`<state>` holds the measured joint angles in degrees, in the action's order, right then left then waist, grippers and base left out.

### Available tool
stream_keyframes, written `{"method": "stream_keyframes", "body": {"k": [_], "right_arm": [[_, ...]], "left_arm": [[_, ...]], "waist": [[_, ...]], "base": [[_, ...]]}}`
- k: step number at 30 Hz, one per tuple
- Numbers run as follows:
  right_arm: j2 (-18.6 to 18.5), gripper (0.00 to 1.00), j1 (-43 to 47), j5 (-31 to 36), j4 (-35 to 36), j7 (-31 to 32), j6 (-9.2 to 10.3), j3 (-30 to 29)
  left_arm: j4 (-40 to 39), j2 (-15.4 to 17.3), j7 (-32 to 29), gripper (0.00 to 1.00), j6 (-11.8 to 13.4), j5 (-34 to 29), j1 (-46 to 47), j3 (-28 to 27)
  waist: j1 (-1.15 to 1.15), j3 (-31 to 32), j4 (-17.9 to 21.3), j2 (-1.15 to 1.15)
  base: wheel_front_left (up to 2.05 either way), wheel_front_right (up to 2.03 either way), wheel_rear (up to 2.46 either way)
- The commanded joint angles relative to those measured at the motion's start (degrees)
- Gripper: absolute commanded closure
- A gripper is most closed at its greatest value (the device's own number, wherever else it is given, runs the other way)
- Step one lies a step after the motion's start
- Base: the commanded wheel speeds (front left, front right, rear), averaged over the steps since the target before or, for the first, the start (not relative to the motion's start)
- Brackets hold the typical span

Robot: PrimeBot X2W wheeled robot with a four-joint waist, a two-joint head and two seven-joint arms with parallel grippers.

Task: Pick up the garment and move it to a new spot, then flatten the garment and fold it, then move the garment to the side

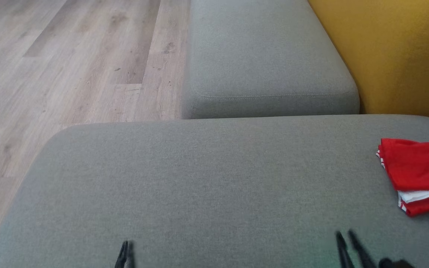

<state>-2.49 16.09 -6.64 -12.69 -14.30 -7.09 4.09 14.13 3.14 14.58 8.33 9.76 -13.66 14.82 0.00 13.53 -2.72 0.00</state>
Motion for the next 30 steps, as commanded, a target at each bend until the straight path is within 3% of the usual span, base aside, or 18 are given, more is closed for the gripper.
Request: {"method": "stream_keyframes", "body": {"k": [1,30], "right_arm": [[0.0,1.0,0.1,-0.3,-0.5,0.1,0.0,0.0],[-0.4,1.0,-5.0,-19.9,-0.7,4.4,-0.09,-2.0]], "left_arm": [[0.3,0.1,-0.1,1.0,-0.1,0.3,-0.1,-0.1],[0.4,0.4,-4.4,1.0,-3.6,19.3,4.5,-4.3]], "waist": [[0.0,0.0,0.0,0.0],[0.0,-3.1,0.6,0.0]], "base": [[0.0,0.0,0.0],[0.0,0.0,0.0]]}}
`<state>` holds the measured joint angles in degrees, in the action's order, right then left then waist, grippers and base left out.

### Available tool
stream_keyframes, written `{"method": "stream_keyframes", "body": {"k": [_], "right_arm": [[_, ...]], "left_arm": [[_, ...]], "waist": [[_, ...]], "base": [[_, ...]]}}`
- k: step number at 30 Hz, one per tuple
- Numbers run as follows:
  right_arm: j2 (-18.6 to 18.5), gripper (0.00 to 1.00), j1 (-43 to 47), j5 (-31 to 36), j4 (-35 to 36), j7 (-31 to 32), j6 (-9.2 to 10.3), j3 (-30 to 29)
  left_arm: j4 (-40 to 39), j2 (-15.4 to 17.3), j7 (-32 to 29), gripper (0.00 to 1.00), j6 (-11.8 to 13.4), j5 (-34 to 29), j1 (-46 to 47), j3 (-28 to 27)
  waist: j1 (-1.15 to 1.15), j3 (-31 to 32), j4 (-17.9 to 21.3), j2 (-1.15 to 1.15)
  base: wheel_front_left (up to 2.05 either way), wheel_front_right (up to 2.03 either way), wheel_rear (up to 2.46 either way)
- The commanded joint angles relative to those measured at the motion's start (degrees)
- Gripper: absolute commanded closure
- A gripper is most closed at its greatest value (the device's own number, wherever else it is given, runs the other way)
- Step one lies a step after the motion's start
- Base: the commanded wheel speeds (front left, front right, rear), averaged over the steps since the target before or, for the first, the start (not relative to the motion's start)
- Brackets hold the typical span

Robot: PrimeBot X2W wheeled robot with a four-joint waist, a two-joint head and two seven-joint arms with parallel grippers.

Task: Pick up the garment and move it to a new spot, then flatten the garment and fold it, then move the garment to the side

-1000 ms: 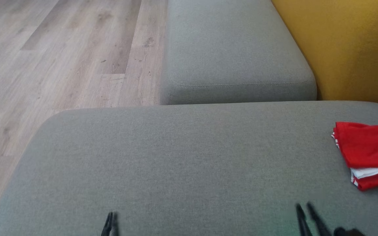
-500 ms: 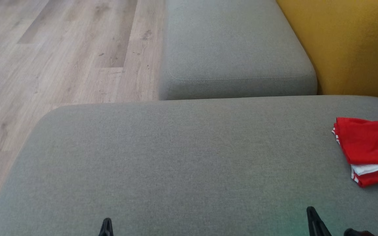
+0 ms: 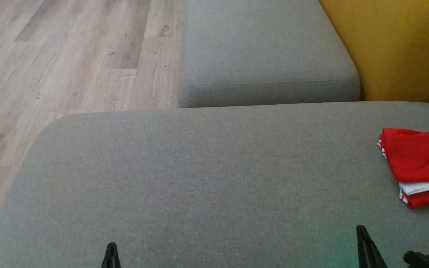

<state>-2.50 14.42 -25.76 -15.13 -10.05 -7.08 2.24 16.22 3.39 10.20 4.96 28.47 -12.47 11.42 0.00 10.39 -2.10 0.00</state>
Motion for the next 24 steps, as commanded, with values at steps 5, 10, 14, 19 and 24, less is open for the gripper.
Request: {"method": "stream_keyframes", "body": {"k": [5,10,14,19,24], "right_arm": [[-0.4,1.0,-4.2,-4.3,1.7,1.0,-0.12,-0.5],[-0.5,1.0,-5.1,-7.7,1.7,1.8,-0.13,-0.9],[-0.5,1.0,-6.0,-11.2,1.7,2.6,-0.15,-1.3],[-0.5,1.0,-6.8,-14.6,1.6,3.4,-0.17,-1.7],[-0.6,1.0,-7.7,-18.0,1.6,4.2,-0.18,-2.1]], "left_arm": [[-1.7,0.2,-0.8,1.0,-0.9,4.0,4.1,-1.7],[-1.8,0.2,-1.6,1.0,-1.5,7.3,4.9,-2.5],[-1.8,0.2,-2.4,1.0,-2.2,10.6,5.6,-3.3],[-1.9,0.2,-3.2,1.0,-2.8,14.0,6.4,-4.2],[-1.9,0.2,-4.0,1.0,-3.4,17.3,7.2,-5.0]], "waist": [[0.0,-0.5,0.1,0.0],[0.0,-1.1,0.2,0.0],[0.0,-1.6,0.3,0.0],[0.0,-2.2,0.4,0.0],[0.0,-2.7,0.5,0.0]], "base": [[0.0,0.0,0.0],[0.0,0.0,0.0],[0.0,0.0,0.0],[0.0,0.0,0.0],[0.0,0.0,0.0]]}}
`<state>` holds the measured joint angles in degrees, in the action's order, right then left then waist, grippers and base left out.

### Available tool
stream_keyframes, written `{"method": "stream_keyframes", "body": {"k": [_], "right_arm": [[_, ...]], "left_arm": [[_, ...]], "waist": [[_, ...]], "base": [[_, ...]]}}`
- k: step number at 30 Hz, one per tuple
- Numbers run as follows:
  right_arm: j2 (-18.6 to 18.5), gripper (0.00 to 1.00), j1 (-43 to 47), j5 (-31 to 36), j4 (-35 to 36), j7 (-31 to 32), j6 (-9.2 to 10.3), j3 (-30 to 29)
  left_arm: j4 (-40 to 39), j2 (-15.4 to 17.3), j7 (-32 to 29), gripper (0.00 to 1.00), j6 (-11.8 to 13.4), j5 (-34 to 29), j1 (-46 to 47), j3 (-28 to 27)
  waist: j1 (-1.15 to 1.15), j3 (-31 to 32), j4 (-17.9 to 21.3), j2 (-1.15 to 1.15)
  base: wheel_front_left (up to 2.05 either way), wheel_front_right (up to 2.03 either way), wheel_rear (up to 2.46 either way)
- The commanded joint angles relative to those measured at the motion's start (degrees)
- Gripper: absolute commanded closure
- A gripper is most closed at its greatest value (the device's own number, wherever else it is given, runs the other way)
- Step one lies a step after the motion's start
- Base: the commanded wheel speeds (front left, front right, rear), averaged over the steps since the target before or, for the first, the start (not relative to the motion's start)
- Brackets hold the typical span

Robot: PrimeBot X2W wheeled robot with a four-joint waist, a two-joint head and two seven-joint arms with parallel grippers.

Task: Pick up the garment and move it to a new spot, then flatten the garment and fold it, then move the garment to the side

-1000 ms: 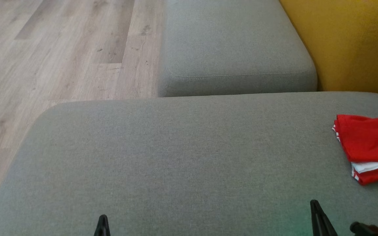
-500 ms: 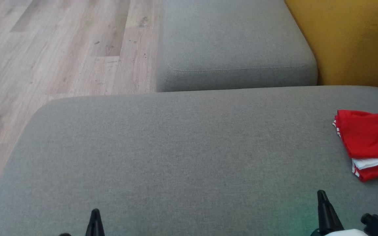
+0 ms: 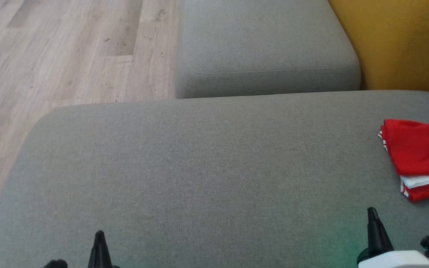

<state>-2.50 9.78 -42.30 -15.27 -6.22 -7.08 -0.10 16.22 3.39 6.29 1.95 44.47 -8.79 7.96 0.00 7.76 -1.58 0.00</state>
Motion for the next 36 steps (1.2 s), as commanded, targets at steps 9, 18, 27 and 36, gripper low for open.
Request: {"method": "stream_keyframes", "body": {"k": [9,18,27,36], "right_arm": [[-0.6,1.0,-4.7,-7.7,1.7,1.9,-0.21,-0.5],[-0.7,1.0,-6.3,-13.8,1.6,3.4,-0.24,-1.3],[-0.7,1.0,-7.9,-20.0,1.6,4.8,-0.27,-2.0],[-0.7,1.0,-9.6,-26.1,1.5,6.4,-0.3,-2.8]], "left_arm": [[-1.9,0.2,-1.6,1.0,-1.5,7.2,5.0,-3.0],[-2.0,0.2,-3.1,1.0,-2.7,13.2,6.4,-4.5],[-2.0,0.2,-4.6,1.0,-3.8,19.1,7.8,-6.1],[-2.1,0.2,-6.1,1.0,-5.0,25.0,9.3,-7.6]], "waist": [[0.0,-1.1,0.2,0.0],[0.0,-2.1,0.4,0.0],[0.0,-3.1,0.6,0.0],[0.0,-4.1,0.8,0.0]], "base": [[0.0,0.0,0.0],[0.0,0.0,0.0],[0.0,0.0,0.0],[0.0,0.0,0.0]]}}
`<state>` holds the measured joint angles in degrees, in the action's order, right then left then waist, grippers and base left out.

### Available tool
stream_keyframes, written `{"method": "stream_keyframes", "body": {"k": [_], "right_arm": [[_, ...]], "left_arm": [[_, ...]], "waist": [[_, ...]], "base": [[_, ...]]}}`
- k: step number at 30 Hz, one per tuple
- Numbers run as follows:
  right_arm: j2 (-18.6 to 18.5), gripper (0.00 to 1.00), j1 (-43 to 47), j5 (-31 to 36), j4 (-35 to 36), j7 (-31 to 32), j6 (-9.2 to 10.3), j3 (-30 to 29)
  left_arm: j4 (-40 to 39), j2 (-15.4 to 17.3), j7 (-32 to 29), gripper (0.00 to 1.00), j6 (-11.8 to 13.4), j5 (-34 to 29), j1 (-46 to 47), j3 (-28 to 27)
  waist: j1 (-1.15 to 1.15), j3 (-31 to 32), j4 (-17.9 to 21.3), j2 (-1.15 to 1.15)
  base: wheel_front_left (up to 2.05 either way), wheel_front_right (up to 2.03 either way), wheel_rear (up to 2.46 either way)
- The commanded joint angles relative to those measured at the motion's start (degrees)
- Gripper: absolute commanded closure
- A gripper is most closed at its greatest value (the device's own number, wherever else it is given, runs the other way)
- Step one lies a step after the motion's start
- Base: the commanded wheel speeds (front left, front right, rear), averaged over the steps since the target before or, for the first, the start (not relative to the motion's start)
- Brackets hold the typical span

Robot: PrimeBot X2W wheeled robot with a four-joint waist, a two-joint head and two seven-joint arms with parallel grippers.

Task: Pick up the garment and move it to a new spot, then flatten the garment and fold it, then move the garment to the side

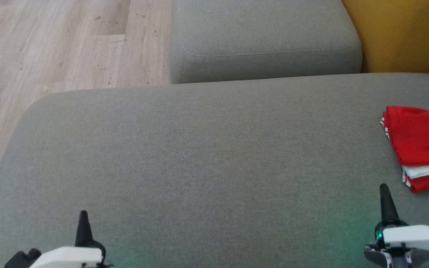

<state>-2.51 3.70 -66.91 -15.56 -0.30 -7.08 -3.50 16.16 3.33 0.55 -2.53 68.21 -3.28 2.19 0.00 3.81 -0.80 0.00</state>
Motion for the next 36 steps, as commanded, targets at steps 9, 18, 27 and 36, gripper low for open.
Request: {"method": "stream_keyframes", "body": {"k": [9,18,27,36], "right_arm": [[-0.7,1.0,-5.1,-7.6,1.7,1.9,-0.32,-0.2],[-0.7,1.0,-6.5,-13.1,1.7,3.3,-0.35,-0.9],[-0.7,1.0,-8.3,-19.9,1.6,5.0,-0.38,-1.8],[-0.7,1.0,-9.8,-25.6,1.6,6.4,-0.41,-2.6]], "left_arm": [[-2.0,0.2,-1.9,1.0,-1.6,7.2,5.2,-3.4],[-2.0,0.2,-3.3,1.0,-2.6,12.4,6.5,-4.8],[-2.1,0.1,-5.0,1.0,-3.9,19.0,8.1,-6.5],[-2.1,0.1,-6.5,1.0,-5.0,24.5,9.4,-8.0]], "waist": [[0.0,-1.1,0.2,0.0],[0.0,-2.0,0.4,0.0],[0.0,-3.1,0.6,0.0],[0.0,-4.0,0.8,0.0]], "base": [[0.0,0.0,0.0],[0.0,0.0,0.0],[0.0,0.0,0.0],[0.0,0.0,0.0]]}}
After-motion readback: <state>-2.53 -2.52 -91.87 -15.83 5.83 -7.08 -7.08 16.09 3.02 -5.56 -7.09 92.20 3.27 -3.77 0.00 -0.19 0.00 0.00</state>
